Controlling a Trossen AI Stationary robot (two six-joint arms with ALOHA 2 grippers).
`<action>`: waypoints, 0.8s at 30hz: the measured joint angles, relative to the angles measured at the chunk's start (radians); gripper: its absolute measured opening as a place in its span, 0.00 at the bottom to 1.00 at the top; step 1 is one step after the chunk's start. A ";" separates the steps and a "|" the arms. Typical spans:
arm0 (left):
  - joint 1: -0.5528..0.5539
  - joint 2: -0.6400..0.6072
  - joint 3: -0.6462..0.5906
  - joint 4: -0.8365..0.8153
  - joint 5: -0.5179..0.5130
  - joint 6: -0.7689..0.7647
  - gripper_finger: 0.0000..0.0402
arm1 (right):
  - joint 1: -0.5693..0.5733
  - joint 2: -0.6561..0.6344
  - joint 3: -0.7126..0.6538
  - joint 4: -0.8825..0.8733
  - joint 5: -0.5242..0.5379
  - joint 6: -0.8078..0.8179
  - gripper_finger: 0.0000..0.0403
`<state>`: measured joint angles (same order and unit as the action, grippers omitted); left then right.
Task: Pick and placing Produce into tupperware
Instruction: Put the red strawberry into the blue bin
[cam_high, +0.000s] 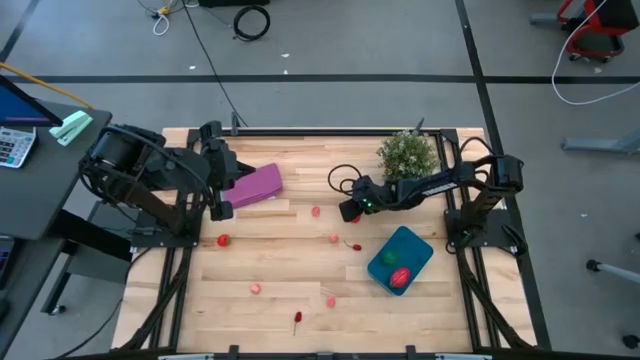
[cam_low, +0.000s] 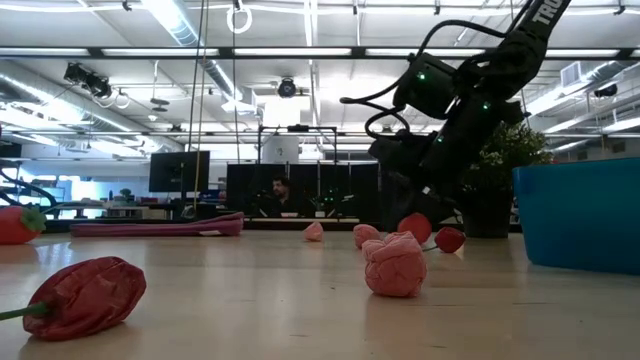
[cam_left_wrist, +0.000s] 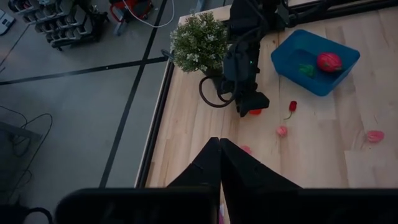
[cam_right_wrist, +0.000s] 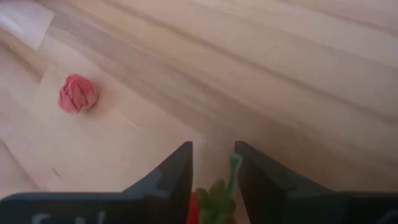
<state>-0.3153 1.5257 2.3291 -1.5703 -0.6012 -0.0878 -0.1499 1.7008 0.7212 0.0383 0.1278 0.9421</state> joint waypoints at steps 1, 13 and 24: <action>0.000 0.000 0.000 0.000 0.000 -0.003 0.02 | 0.003 0.000 0.000 0.000 0.000 0.003 0.30; 0.000 0.000 0.000 0.000 0.000 -0.012 0.05 | 0.010 -0.019 0.000 -0.027 -0.078 -0.004 0.24; 0.000 0.000 0.000 -0.001 0.000 -0.040 0.04 | 0.049 -0.152 0.000 -0.094 -0.066 -0.036 0.21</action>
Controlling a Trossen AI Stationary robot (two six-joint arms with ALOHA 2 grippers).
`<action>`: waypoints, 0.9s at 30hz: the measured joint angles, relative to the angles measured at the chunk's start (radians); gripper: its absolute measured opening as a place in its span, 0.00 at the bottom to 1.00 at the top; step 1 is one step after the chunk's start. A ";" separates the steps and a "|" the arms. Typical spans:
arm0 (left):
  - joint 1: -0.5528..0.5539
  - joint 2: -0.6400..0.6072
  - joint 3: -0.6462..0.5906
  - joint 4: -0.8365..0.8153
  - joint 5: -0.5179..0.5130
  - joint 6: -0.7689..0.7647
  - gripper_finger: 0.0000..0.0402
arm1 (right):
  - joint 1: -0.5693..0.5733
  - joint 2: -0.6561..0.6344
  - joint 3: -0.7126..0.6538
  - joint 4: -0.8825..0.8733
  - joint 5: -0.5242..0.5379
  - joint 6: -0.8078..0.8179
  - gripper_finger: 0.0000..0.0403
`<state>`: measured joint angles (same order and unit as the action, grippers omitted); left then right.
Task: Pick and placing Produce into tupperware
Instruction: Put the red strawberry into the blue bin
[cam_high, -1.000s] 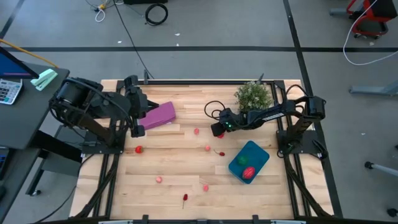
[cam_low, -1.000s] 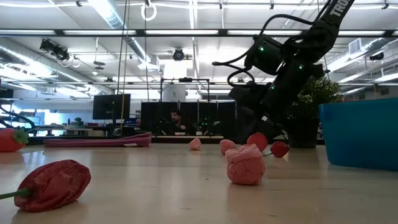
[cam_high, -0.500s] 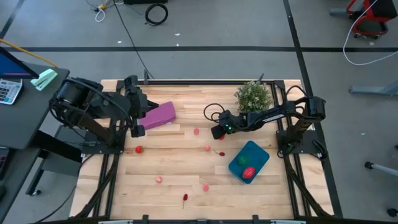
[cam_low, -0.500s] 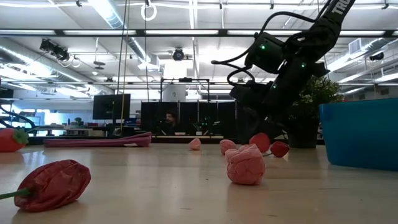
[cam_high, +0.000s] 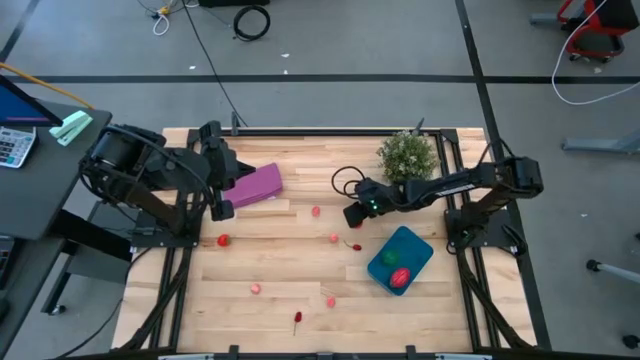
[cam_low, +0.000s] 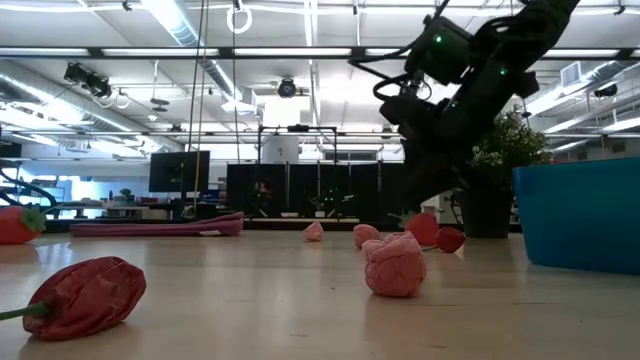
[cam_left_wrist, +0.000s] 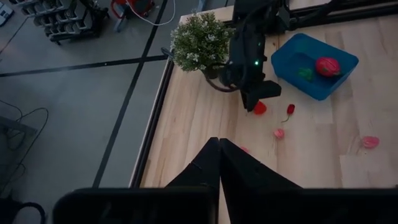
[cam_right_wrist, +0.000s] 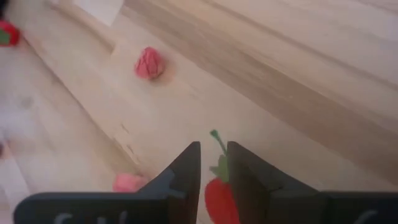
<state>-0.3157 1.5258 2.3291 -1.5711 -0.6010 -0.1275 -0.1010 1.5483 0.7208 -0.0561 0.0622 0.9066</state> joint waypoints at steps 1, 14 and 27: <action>0.000 0.000 0.000 0.000 0.000 -0.008 0.05 | 0.008 -0.005 0.000 -0.010 0.010 -0.004 0.21; 0.000 0.000 0.000 0.000 0.000 -0.023 0.02 | 0.051 0.023 0.000 -0.048 0.080 -0.100 0.23; 0.000 0.000 0.000 0.000 0.000 -0.020 0.04 | 0.019 0.024 0.000 -0.052 0.080 -0.100 0.39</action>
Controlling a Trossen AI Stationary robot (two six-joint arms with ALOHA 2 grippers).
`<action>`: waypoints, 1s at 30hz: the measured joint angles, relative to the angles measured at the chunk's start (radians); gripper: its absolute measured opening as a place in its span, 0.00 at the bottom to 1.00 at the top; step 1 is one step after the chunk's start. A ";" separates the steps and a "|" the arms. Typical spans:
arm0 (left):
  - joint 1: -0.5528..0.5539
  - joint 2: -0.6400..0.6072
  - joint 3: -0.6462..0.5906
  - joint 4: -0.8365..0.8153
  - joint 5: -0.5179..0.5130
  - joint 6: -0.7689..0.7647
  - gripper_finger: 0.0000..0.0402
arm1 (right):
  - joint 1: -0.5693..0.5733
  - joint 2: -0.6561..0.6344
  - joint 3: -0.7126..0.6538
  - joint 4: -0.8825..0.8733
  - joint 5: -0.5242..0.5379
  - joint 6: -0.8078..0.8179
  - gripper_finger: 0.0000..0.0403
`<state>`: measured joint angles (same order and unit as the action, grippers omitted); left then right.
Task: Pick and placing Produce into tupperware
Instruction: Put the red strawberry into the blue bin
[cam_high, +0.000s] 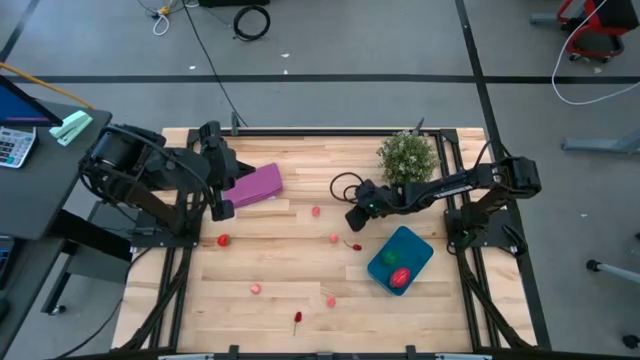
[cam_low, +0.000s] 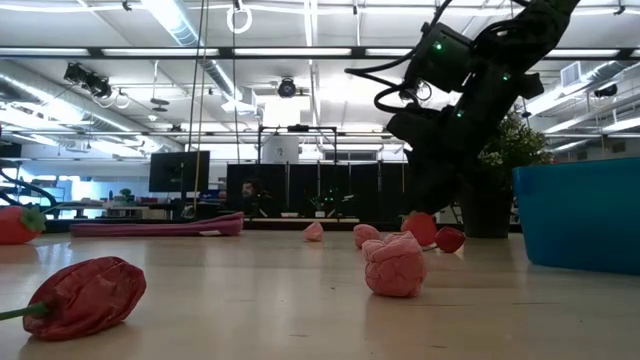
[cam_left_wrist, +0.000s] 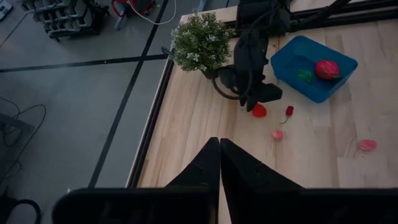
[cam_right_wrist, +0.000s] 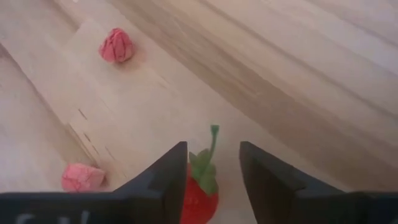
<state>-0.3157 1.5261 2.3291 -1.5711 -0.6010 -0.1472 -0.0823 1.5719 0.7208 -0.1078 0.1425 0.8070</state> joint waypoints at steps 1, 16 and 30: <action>0.000 0.000 0.000 0.000 0.000 0.000 0.04 | 0.000 0.000 0.000 0.000 0.000 0.000 0.40; 0.000 0.000 0.000 0.000 0.000 0.001 0.06 | 0.027 0.000 0.000 0.000 0.024 0.029 0.35; 0.000 0.000 0.000 0.000 0.000 0.001 0.04 | 0.046 0.041 0.000 0.003 0.072 0.056 0.35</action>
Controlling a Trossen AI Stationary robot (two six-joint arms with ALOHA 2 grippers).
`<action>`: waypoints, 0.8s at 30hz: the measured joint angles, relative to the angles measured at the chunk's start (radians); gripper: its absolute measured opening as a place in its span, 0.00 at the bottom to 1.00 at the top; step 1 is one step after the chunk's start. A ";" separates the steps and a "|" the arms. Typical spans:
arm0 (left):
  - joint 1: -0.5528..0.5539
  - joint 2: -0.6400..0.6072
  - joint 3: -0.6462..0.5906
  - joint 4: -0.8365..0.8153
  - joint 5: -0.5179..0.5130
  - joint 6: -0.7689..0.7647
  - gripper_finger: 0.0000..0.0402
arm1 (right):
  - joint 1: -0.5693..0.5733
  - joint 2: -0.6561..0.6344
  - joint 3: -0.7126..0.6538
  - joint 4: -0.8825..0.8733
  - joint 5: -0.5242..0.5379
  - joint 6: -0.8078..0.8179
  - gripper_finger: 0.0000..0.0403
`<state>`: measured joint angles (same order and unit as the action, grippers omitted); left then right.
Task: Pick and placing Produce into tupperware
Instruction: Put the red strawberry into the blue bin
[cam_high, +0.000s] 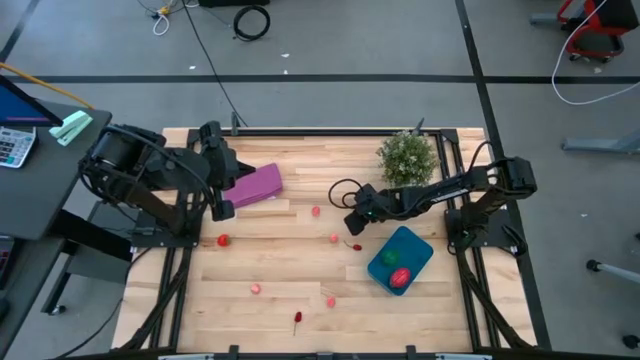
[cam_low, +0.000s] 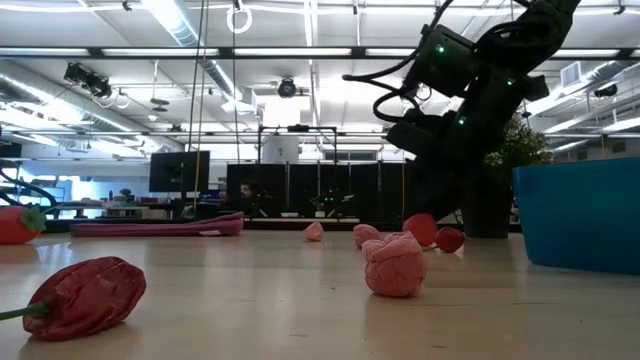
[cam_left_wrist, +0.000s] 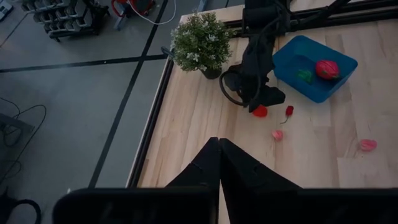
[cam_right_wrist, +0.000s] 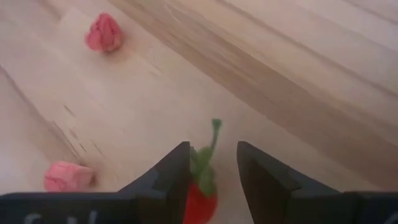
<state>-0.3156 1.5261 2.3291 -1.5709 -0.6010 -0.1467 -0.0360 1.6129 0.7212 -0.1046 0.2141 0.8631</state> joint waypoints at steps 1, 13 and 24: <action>0.000 0.000 0.000 0.000 0.000 0.000 0.04 | 0.000 0.002 0.000 0.005 0.004 0.000 0.35; 0.000 0.000 0.000 0.000 0.000 0.001 0.02 | 0.000 0.003 0.000 -0.004 0.039 0.008 0.16; 0.000 0.000 0.000 0.000 0.000 0.001 0.06 | 0.002 0.003 0.000 0.002 0.085 -0.002 0.03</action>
<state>-0.3155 1.5261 2.3291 -1.5711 -0.6014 -0.1459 -0.0342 1.6161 0.7211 -0.1022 0.2993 0.8616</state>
